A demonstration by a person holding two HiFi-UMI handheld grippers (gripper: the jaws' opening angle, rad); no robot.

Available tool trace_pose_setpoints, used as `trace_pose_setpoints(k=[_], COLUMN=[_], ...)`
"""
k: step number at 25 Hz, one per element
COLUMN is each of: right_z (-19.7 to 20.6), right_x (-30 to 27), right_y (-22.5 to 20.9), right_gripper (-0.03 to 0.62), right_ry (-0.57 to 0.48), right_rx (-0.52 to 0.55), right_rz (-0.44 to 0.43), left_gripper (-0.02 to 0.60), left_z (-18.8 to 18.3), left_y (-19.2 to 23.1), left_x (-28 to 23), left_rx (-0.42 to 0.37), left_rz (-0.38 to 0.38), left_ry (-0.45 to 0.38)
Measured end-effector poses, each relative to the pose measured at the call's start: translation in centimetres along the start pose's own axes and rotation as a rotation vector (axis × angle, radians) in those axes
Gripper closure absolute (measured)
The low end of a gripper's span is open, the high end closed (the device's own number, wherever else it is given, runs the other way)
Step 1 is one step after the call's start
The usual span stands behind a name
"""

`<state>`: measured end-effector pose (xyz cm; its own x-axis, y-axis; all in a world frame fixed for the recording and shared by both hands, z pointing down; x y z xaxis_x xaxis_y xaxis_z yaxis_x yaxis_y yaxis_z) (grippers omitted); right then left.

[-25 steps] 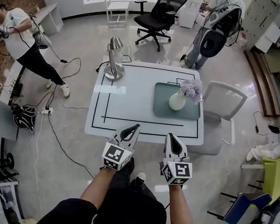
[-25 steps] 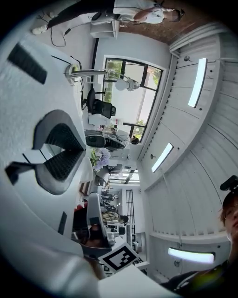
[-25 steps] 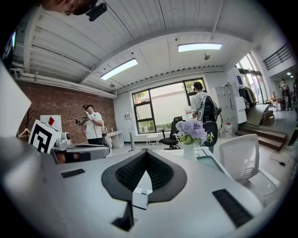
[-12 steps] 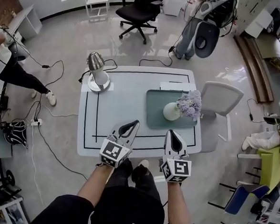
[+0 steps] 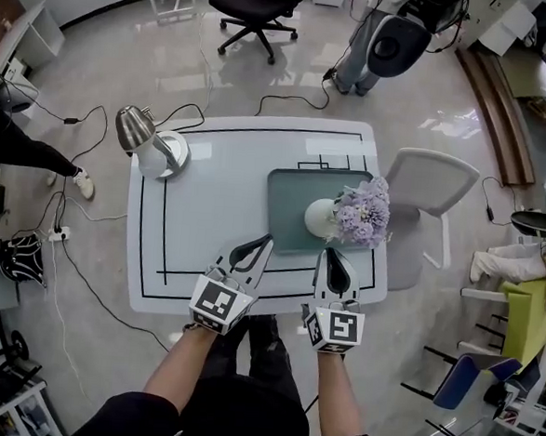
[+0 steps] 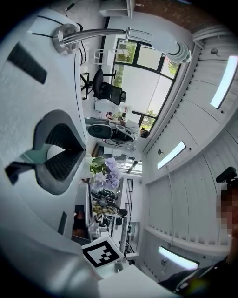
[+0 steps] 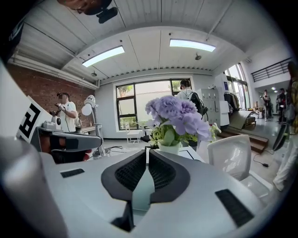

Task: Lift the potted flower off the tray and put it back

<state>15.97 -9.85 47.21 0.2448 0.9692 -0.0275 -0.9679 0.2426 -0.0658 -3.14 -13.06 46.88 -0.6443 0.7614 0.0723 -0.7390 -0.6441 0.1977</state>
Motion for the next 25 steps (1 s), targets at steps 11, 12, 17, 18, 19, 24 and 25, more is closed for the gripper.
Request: trace_pose_setpoints(k=[11,12,17,18,19,24,25], right_z=[3.9,4.2,5.3,5.3,5.2,5.6,5.7], right_x=[-5.9,-6.6,-9.2,-9.6,-9.9,-10.7,-10.7], right_y=[-4.6,-4.7,-5.2,-5.3,-5.4,-5.6,-5.6], right_gripper=[0.299,0.295,0.290,0.290,0.290,0.292,0.293], right_ry=[-0.061,-0.067,-0.111,-0.119,-0.126,-0.127,-0.125], right_rx=[0.053,0.060,0.079,0.086,0.093,0.122,0.124], right_rz=[0.040,0.036,0.052,0.053,0.055,0.075,0.084], left_gripper=[0.574,0.574,0.574,0.575,0.574,0.574,0.574], left_z=[3.9,4.1,5.6,5.8,6.0,6.2,6.2], left_y=[1.8,1.9,2.7,2.8,2.9,3.8,4.0], left_x=[-2.7,-2.6,-1.0,-0.6,-0.3,0.8,0.9], left_rx=[0.040,0.050,0.029,0.032,0.035,0.045,0.040], left_rz=[-0.023,-0.030,-0.057,-0.063,-0.068,-0.094,-0.096], left_ry=[0.011,0.016,0.057,0.066,0.073,0.077,0.075])
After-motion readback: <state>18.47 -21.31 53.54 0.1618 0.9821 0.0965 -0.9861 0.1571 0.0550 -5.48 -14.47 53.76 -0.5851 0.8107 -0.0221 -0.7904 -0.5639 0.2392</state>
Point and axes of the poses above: the fingertips, and each gripper's own axes: x backward along the fingers, y to its left, z out of its underside, the point moved 8 cm from there along x, backward along the fingers, and after that the axes turned 15 degrees about -y, right-handed, at the moved point
